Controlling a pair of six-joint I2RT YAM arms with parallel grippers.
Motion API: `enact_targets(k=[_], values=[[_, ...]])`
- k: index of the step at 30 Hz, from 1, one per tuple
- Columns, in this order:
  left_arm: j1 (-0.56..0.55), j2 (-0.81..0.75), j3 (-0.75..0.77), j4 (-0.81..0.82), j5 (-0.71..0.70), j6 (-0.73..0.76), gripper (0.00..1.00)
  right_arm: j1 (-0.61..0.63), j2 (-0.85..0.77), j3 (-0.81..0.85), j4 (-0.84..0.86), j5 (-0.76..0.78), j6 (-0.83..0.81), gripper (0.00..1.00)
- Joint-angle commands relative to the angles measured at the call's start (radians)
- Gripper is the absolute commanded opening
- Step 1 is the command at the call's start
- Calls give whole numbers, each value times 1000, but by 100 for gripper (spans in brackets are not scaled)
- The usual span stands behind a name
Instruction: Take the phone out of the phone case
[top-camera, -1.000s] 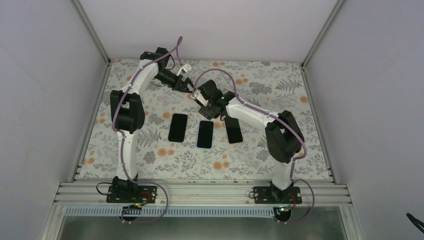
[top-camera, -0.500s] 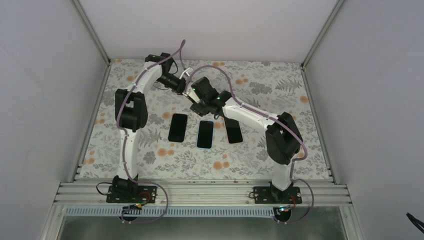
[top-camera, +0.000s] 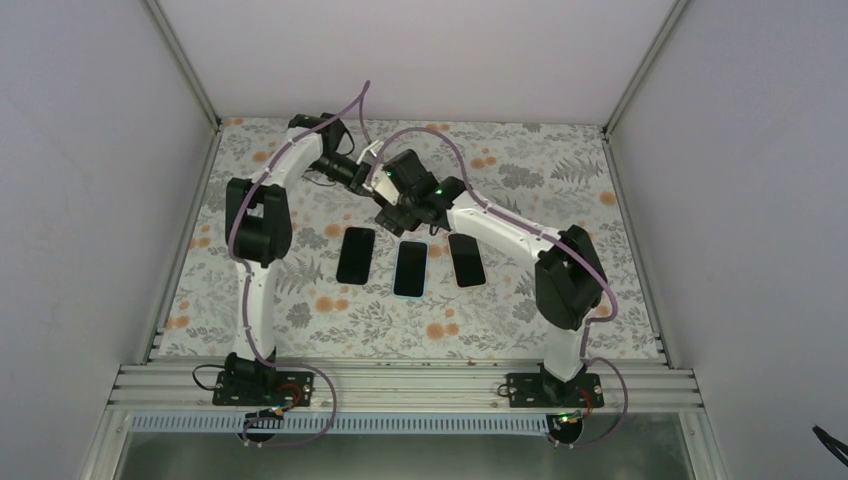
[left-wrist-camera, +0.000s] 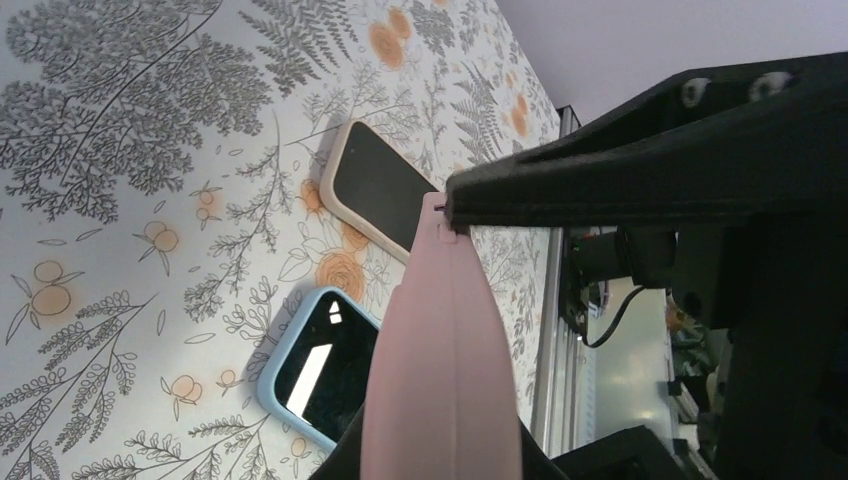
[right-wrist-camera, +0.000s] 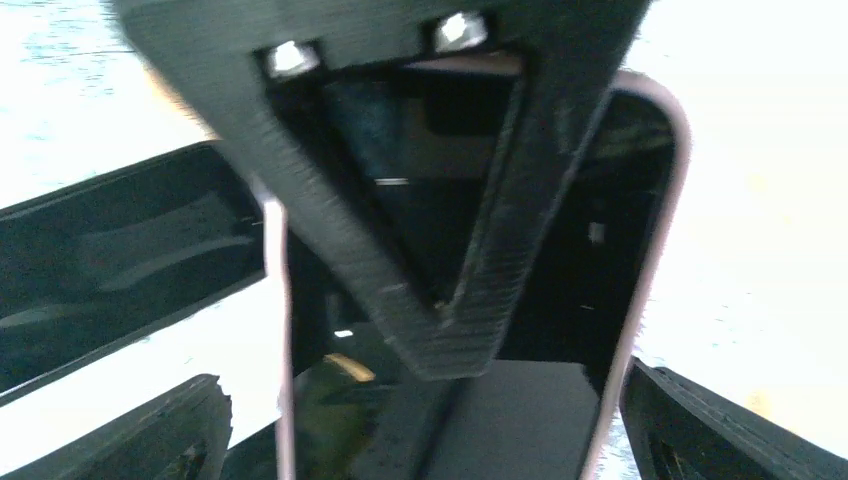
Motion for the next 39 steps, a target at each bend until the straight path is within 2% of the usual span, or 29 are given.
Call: enact_targets(k=[1,3,7,9,11,15,19,22,29,39], values=[[0,-131,-19,-6,67,109,2,-59,-107,19,-126,-222,-24,100],[-2,-164,-37,-6,39,158,2,-120,-197,-34,-160,-351,-79,100],[-5,-254,-104,-5,4,323,2,-280,-436,-239,-125,-605,-264,100],[-11,-312,-160,-6,15,452,2,-393,-507,-329,-116,-814,-377,100],[-16,-373,-228,27,20,537,2,-462,-548,-400,-70,-937,-416,100],[-43,-461,-325,143,-23,519,2,-478,-509,-374,-126,-1028,-449,100],[-74,-545,-422,298,-104,422,2,-478,-366,-260,-289,-1130,-500,97],[-75,-588,-471,374,-115,376,2,-477,-300,-225,-325,-1170,-503,96],[-76,-579,-475,373,-98,370,2,-470,-274,-221,-301,-1152,-472,94],[-98,-567,-457,348,-73,378,2,-468,-265,-244,-124,-1032,-317,92]])
